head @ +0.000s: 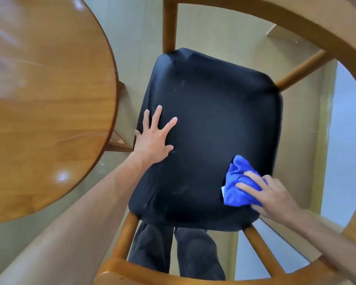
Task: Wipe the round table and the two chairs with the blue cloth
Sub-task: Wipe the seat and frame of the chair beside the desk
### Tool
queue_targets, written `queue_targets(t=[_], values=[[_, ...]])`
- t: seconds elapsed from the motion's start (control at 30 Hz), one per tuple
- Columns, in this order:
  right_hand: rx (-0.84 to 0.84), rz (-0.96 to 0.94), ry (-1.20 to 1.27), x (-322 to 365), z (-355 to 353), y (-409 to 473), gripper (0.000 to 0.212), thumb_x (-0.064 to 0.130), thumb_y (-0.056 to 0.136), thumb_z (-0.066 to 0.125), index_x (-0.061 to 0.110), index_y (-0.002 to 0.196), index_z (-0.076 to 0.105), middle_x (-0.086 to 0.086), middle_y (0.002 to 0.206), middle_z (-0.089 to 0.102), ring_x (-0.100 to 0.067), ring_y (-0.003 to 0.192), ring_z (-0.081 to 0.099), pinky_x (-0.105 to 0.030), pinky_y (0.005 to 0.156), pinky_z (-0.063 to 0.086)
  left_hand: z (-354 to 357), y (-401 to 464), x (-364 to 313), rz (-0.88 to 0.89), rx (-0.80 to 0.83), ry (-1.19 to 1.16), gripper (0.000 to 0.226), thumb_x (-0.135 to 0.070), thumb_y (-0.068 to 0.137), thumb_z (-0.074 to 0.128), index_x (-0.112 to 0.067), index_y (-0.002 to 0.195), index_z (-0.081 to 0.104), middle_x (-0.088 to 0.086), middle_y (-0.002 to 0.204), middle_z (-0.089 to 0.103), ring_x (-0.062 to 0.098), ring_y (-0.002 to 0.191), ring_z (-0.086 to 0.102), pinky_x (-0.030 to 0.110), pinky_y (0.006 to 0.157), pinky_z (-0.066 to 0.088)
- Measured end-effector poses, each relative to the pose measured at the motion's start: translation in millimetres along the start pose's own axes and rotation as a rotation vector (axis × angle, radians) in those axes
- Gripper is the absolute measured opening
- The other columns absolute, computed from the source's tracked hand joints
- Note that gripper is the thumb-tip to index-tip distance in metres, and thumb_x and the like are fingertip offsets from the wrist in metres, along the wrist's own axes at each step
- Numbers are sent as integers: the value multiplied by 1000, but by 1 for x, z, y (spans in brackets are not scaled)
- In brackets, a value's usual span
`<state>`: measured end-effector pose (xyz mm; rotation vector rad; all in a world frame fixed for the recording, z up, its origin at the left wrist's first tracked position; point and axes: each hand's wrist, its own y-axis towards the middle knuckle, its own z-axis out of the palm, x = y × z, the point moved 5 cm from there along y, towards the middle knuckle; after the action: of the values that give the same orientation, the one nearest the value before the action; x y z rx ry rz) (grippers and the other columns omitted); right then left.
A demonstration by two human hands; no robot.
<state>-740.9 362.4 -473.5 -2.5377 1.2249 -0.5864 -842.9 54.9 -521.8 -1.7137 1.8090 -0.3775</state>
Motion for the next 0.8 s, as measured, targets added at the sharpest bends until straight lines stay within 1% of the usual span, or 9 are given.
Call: queue_targets(t=[0.07,0.13,0.27,0.4,0.47,0.6,0.67,0.73,0.8], values=[[-68,225,52,1,-3,12,81,16,37,88,24,112,60,-7,122,58,-31,62,53,-33,51,51,1,0,-1,-2,-3,-3,82,-39,89,63,-43,149,6,-3,156,-26,34,144,-22,65,106,31],[-161,294,108,39,0,37,66,17,42,84,19,107,70,-9,117,64,-32,66,57,-30,52,51,1,1,-1,-4,1,-9,82,-37,89,63,-43,149,7,-2,157,-26,34,144,-23,66,106,31],[-208,17,154,143,11,93,55,15,49,71,24,103,70,-9,114,67,-29,64,54,-29,48,47,0,1,-1,-6,14,-16,83,-37,88,65,-42,149,9,-1,157,-24,35,144,-21,66,105,32],[-74,-148,77,189,16,106,58,24,58,74,27,115,61,-8,123,61,-25,69,54,-30,51,45,-1,1,0,7,14,-30,84,-38,88,65,-43,149,8,-3,157,-24,34,144,-22,67,105,30],[-95,-183,53,184,16,98,62,31,66,70,27,126,53,-11,134,54,-27,78,54,-34,60,46,-1,1,1,9,19,-28,84,-39,87,65,-44,149,8,-3,157,-24,33,144,-22,67,105,30],[-106,-124,57,171,17,85,73,46,71,67,31,138,42,-14,149,39,-42,120,49,-53,90,45,-3,2,1,8,29,-26,84,-40,87,64,-44,149,7,-3,156,-26,33,144,-23,66,104,32],[-114,-115,77,177,17,89,64,38,71,70,31,132,53,-13,141,50,-41,122,51,-52,91,47,-2,1,0,0,34,-19,84,-39,88,64,-44,149,6,-3,156,-26,34,143,-23,67,104,33],[-135,-150,88,186,16,102,50,24,72,69,30,122,62,-11,129,60,-37,113,59,-43,83,52,0,2,-2,1,23,-15,84,-38,88,64,-43,149,7,-3,156,-26,35,143,-23,67,104,33],[-169,-229,77,205,12,117,42,16,77,59,29,116,65,-9,122,63,-36,104,61,-38,75,51,0,2,0,-2,13,-19,83,-37,88,64,-43,149,7,-3,156,-26,34,143,-23,67,104,32]])
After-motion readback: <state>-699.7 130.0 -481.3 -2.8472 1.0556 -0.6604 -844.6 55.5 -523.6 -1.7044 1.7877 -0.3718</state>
